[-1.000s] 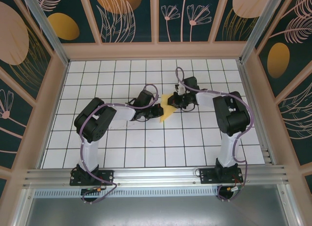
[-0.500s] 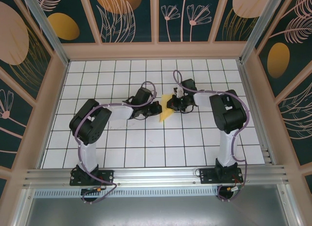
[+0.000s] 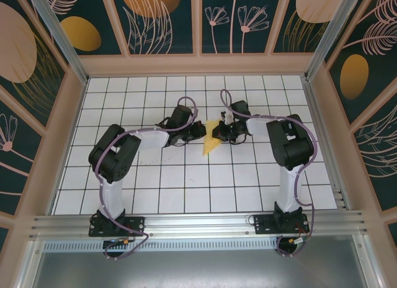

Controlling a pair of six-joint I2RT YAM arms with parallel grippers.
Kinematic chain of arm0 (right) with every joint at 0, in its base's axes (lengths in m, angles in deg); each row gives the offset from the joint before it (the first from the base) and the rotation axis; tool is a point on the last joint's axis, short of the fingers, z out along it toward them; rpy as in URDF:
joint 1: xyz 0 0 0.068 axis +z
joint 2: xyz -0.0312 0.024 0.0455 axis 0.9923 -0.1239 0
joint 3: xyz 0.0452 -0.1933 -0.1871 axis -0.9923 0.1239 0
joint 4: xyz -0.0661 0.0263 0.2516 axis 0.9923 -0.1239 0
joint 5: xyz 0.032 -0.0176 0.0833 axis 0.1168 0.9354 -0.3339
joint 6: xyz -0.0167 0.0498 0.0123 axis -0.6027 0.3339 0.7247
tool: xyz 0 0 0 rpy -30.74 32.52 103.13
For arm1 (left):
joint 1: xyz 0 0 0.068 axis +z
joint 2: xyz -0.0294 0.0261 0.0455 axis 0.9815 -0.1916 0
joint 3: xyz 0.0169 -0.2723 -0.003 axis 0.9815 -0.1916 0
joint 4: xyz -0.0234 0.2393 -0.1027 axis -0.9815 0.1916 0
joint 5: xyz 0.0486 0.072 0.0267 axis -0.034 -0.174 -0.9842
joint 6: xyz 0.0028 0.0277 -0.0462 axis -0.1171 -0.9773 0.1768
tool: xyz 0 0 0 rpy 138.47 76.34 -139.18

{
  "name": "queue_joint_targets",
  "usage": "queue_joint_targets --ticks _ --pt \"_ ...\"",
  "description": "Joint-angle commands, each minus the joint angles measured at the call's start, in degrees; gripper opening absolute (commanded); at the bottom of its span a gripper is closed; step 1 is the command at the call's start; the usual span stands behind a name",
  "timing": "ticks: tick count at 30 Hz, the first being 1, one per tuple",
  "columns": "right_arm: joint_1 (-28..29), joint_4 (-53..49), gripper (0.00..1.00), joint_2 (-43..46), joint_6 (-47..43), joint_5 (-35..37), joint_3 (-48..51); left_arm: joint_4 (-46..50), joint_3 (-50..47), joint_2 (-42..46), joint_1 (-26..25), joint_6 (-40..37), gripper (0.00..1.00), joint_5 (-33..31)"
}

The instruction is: Fold a paper plane with a square sheet of paper (pick it up from the middle)

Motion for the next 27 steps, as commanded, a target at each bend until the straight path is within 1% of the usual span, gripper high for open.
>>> queue_joint_targets --ticks 1,6,12,19,23,27 --pt "-0.38 -1.72 0.02 -2.56 0.06 4.01 0.28 -1.1 2.46 -2.91 0.15 -0.01 0.07 1.73" --pt "-0.91 -0.64 0.02 -2.27 0.48 2.79 0.63 0.57 4.33 -5.84 0.08 -0.67 0.0 1.54" --pt "-1.39 1.63 0.0 -1.39 1.05 -0.34 1.33 1.04 4.95 -8.05 0.12 -0.98 0.0 2.2" --pt "-1.57 6.12 0.0 2.83 1.98 -4.34 2.8 3.71 4.69 -9.73 0.08 -1.94 0.0 0.12" --pt "-0.14 10.41 0.0 6.93 5.86 -7.07 6.97 3.99 3.86 -9.8 0.09 -2.04 0.0 -0.76" --pt "2.48 14.7 0.02 9.57 11.95 -5.6 12.6 3.9 3.19 -9.7 0.08 -2.18 0.0 -1.48"
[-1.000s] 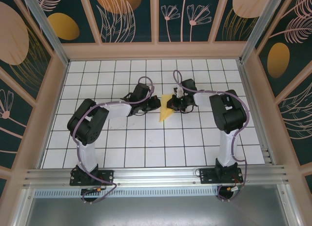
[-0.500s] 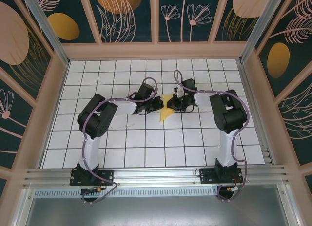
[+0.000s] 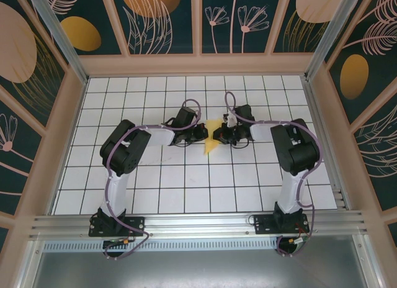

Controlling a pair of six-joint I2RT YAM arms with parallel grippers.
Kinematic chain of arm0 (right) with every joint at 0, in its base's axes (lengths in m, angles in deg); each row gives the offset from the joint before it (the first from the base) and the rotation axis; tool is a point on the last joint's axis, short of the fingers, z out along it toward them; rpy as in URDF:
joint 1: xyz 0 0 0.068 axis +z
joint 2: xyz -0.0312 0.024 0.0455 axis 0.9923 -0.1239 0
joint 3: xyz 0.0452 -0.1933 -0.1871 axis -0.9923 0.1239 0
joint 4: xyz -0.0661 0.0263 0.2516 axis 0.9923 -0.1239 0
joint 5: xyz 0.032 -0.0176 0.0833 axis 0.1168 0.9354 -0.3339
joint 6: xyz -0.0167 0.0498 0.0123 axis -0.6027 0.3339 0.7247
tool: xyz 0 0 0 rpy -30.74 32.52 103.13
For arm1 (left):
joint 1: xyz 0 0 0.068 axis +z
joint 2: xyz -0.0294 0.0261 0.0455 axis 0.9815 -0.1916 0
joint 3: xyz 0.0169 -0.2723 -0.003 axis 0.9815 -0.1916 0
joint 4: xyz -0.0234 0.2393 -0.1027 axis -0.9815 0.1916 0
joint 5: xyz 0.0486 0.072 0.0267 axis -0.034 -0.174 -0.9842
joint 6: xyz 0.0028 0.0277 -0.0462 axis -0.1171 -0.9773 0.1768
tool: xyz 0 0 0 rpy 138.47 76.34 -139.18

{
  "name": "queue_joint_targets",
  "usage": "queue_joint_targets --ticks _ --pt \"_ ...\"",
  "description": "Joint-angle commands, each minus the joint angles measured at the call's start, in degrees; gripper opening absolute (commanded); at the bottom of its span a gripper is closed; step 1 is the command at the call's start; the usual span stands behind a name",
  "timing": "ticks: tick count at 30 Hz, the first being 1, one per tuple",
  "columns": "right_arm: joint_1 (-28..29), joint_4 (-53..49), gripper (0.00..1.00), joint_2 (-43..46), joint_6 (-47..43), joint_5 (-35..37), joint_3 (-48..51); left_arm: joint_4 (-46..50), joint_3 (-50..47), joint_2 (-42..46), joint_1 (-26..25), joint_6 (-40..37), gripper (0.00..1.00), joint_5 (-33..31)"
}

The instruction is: Fold a paper plane with a square sheet of paper (pick it up from the middle)

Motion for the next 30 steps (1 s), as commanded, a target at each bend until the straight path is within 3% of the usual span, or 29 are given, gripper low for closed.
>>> queue_joint_targets --ticks 1,7,30 --pt "2.19 7.45 0.02 3.76 6.93 -1.29 4.85 3.25 -0.99 -2.34 0.03 -1.49 0.0 -2.38" --pt "3.2 12.96 0.04 3.63 10.58 -2.88 7.83 3.11 -1.54 -2.68 0.16 -1.46 0.0 -2.68" --pt "4.94 9.27 0.05 -1.22 6.95 -3.59 5.59 4.28 -2.06 -2.78 0.1 -1.42 0.0 -4.76"
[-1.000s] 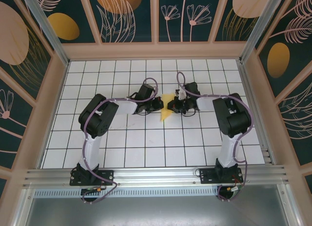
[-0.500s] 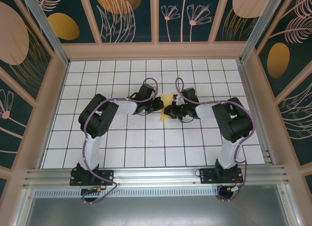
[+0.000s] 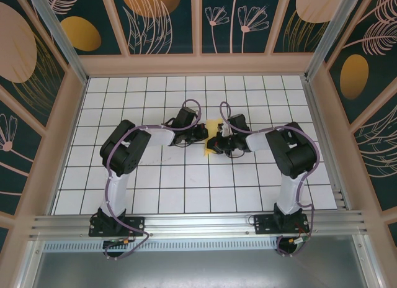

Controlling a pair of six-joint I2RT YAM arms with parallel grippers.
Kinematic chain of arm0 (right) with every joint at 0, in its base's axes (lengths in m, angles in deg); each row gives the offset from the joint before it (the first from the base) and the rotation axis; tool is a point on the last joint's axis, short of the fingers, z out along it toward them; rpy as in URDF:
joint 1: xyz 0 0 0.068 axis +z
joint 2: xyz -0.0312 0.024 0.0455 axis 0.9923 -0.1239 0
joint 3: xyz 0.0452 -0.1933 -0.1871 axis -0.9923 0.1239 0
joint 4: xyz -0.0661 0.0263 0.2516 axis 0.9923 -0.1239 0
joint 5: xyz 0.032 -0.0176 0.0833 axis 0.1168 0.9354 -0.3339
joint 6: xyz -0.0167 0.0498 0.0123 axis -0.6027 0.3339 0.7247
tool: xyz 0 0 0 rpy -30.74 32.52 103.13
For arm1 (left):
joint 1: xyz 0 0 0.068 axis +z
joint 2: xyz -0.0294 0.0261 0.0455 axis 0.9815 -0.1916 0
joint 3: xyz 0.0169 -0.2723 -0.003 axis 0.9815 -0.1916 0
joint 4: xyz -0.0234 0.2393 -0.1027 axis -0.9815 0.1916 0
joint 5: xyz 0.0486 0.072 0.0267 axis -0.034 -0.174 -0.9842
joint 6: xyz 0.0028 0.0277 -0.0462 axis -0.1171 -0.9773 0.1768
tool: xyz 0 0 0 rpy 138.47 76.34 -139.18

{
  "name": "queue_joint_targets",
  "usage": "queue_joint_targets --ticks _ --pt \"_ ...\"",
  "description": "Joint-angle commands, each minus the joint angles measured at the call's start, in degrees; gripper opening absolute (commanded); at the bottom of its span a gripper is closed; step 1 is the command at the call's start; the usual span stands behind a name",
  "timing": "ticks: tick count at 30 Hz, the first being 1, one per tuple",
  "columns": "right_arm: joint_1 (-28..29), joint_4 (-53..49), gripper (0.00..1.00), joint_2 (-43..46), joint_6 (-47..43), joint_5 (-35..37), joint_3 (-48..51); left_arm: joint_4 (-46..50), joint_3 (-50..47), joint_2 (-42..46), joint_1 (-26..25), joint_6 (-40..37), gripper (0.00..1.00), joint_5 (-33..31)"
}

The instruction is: Fold a paper plane with a square sheet of paper (pick it up from the middle)

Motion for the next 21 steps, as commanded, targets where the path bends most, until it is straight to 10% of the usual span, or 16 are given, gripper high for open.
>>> queue_joint_targets --ticks 1,21 --pt "0.65 -0.57 0.05 -1.35 -1.84 -1.37 -1.16 4.42 -1.83 -2.86 0.21 -1.13 0.0 -4.04" --pt "1.9 -1.03 0.06 -3.21 -2.17 -1.43 -2.72 3.9 -3.0 -3.05 0.22 -0.45 0.0 -4.11"
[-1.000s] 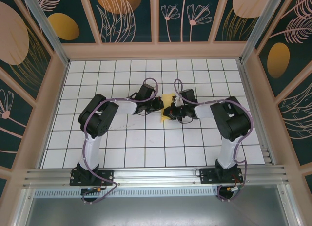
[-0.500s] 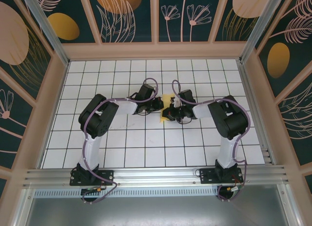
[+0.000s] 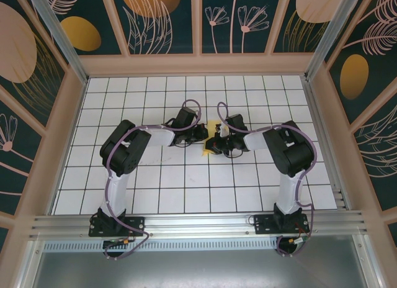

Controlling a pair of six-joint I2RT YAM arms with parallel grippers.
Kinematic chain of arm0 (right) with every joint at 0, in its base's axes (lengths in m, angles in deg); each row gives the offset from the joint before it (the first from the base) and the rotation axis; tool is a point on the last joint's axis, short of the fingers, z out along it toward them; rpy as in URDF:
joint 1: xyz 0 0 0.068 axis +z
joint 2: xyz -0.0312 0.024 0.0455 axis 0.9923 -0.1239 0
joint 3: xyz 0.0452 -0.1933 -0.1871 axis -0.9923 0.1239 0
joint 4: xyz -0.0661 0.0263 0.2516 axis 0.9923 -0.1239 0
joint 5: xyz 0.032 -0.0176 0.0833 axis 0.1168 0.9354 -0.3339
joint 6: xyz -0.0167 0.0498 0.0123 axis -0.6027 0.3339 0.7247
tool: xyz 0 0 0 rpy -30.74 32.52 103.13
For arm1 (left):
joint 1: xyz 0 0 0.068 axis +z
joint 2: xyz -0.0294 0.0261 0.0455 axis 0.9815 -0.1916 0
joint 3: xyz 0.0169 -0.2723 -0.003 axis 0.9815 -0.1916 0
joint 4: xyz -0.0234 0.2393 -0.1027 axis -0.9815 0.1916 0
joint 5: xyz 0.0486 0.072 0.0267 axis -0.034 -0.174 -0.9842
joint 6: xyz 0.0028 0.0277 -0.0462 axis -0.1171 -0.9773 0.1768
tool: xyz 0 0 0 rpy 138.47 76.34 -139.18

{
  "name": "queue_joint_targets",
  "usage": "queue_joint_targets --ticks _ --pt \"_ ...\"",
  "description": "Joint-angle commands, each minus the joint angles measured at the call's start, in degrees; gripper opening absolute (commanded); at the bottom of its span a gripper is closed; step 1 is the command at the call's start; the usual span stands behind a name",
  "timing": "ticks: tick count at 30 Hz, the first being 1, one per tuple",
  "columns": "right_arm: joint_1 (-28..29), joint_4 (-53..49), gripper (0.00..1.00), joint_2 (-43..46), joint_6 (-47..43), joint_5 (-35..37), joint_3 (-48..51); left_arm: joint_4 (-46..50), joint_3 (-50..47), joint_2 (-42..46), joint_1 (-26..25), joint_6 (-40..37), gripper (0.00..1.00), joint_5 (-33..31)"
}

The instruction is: Fold a paper plane with a square sheet of paper (pick it up from the middle)

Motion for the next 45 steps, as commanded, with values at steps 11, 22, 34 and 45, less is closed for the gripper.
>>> queue_joint_targets --ticks 11,22,34,45 --pt "-0.4 -5.25 0.09 4.77 -3.93 5.88 -1.23 4.38 -2.62 -2.55 0.27 -0.65 0.0 -3.52" --pt "-0.96 -12.33 0.24 5.7 -5.95 16.41 -4.65 4.6 -1.83 -2.23 0.22 -0.73 0.0 -2.68" --pt "-0.53 -10.91 0.2 1.74 -6.41 14.91 -7.11 5.09 -0.78 -1.4 0.37 -0.62 0.0 -1.41" --pt "-0.31 -3.37 0.09 0.89 -4.28 6.06 -2.3 5.33 -1.48 -1.75 0.43 0.33 0.0 -1.88"
